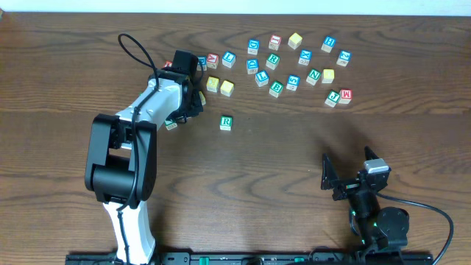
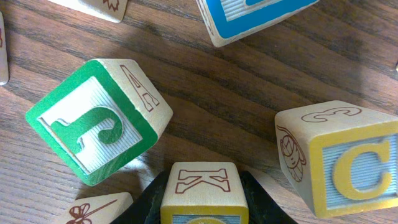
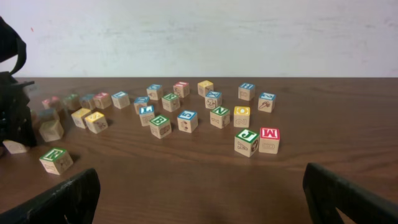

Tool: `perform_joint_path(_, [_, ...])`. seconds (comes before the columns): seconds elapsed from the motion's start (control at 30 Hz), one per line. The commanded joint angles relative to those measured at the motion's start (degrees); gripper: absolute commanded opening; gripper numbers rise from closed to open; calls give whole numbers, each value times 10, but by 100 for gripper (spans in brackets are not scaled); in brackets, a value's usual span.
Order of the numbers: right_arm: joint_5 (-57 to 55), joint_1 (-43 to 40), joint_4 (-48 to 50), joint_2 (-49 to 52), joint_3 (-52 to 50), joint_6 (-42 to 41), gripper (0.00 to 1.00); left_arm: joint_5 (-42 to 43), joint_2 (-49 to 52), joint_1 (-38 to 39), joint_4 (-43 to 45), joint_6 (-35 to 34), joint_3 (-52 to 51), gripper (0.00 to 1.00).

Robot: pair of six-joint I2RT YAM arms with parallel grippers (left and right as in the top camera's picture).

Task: Spell out ROBOT
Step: 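Place the yellow block just right of the R block, open gripper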

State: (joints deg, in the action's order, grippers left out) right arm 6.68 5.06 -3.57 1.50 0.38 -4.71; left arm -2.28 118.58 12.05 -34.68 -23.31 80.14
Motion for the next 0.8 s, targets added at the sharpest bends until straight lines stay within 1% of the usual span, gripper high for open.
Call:
perform_joint_path(0.0, [5,-1,-1,-1,-1,3,99,-5,-17,-1,-10,4,0,26])
perform_joint_path(0.17, [5,-1,-1,-1,-1,3,99,-1,-63,4,-21,4,0,26])
perform_joint_path(0.33, [5,-1,-1,-1,-1,3,99,6,-117,32,-30,4,0,26])
perform_joint_path(0.47, [5,-1,-1,-1,-1,3,99,23,-140,83,-26,4,0,26])
perform_joint_path(0.5, [5,-1,-1,-1,-1,3,99,25,-141,106,-24,3,0,26])
perform_joint_path(0.67, [5,-1,-1,-1,-1,3,99,24,-124,179,-16,2,0,26])
perform_joint_path(0.77, [5,-1,-1,-1,-1,3,99,19,-109,204,-5,-3,0,26])
